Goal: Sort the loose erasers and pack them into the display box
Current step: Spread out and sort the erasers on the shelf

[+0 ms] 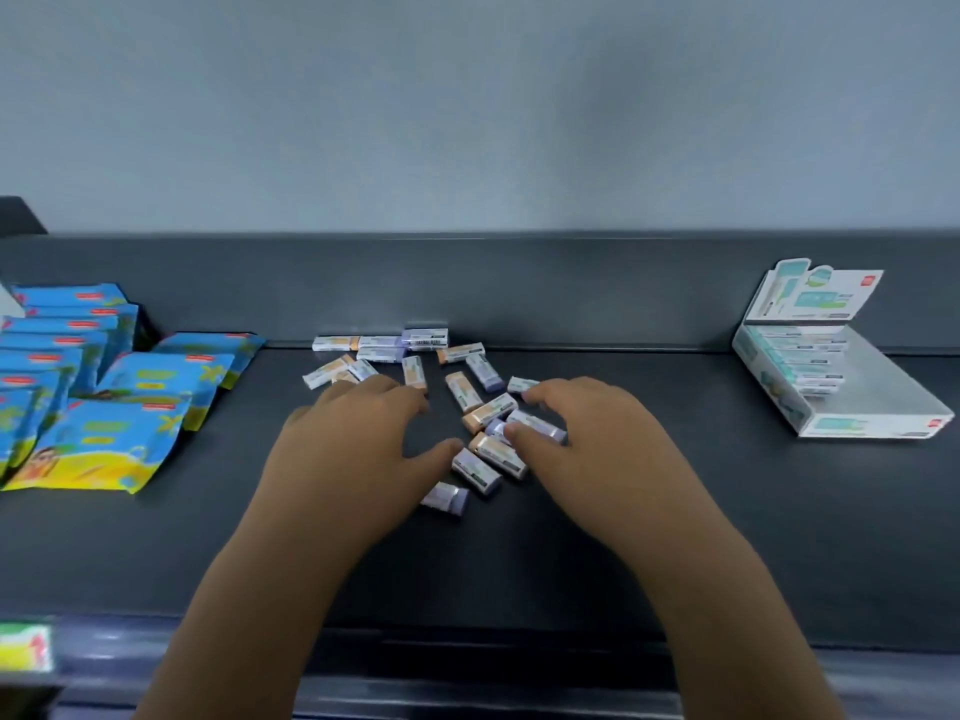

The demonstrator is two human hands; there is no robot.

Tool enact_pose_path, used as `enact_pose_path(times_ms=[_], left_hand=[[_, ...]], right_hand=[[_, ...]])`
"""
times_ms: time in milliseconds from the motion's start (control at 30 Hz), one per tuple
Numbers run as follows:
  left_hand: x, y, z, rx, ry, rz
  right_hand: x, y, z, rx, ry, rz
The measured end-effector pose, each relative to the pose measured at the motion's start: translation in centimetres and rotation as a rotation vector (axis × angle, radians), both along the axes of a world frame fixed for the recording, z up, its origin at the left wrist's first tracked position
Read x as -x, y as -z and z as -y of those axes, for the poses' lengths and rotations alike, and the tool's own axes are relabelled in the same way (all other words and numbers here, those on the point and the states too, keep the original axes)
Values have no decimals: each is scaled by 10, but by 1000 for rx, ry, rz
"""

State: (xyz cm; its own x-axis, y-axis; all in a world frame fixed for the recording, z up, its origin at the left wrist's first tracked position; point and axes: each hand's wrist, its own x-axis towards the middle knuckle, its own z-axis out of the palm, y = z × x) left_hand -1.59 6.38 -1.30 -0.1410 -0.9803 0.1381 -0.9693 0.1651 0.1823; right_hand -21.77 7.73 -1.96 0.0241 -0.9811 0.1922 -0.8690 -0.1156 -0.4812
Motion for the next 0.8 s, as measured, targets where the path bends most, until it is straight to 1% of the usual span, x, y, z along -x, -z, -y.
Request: enact_pose_path(times_ms=[167, 267, 433, 567, 667, 800], left_hand=[[-19, 1, 10, 59, -29, -95], [-29, 5, 16, 44, -39, -101], [-59, 9, 21, -37, -11, -105], [-92, 11, 25, -92, 34, -118], [-109, 15, 27, -98, 72, -126], [-118, 22, 33, -122, 164, -121]], right_hand=[[-14, 0, 7, -8, -50, -33], [-20, 2, 16, -35, -41, -73], [-36, 12, 24, -112, 65, -190], [-52, 14, 28, -137, 158, -279], [-65, 19, 30, -130, 239, -293], [-82, 25, 29, -88, 333, -254]])
